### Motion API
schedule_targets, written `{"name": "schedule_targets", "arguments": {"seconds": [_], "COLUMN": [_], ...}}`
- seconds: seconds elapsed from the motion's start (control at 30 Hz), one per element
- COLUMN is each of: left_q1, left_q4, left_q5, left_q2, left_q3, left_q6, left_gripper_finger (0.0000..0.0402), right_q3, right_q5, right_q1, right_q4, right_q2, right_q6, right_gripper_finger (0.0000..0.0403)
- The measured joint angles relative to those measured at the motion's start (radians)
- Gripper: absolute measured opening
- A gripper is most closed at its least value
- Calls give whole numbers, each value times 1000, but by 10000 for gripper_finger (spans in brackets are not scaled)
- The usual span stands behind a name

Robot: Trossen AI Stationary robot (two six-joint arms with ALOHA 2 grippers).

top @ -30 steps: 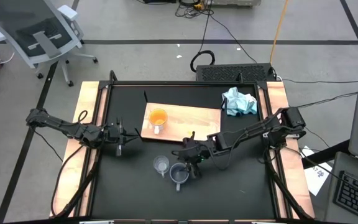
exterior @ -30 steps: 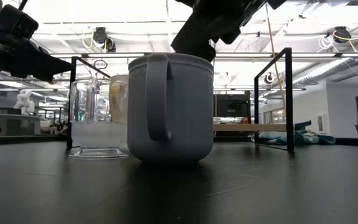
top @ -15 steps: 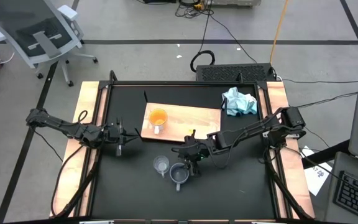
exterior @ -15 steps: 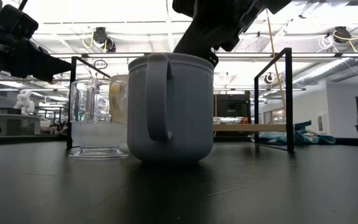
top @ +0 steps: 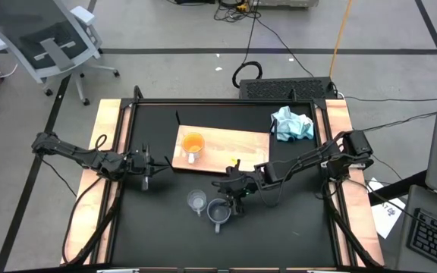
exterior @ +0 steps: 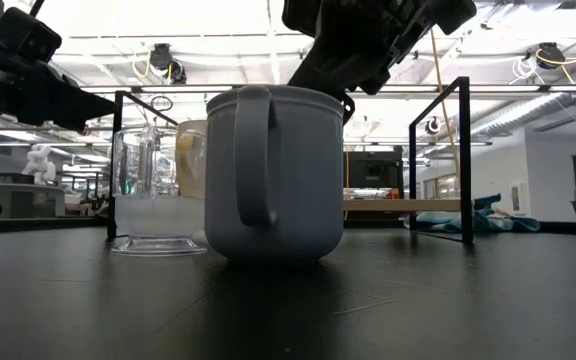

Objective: Stack small to large cups/mugs on shelf
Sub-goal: Put the gray mug on the shelf

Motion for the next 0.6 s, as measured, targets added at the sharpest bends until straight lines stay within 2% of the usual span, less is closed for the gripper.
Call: {"name": "schedule_targets", "arguments": {"seconds": [0.6], "left_q1": [0], "left_q4": [0], "left_q5": [0], "left_q2": [0], "left_q3": [0], "left_q6": [-1], "left_gripper_finger": [26], "right_q3": [-73], "right_q5": [5], "right_q1": [1], "right_q4": [92], "right_q2": [0], "right_q6": [4], "right_gripper_finger": [238]}}
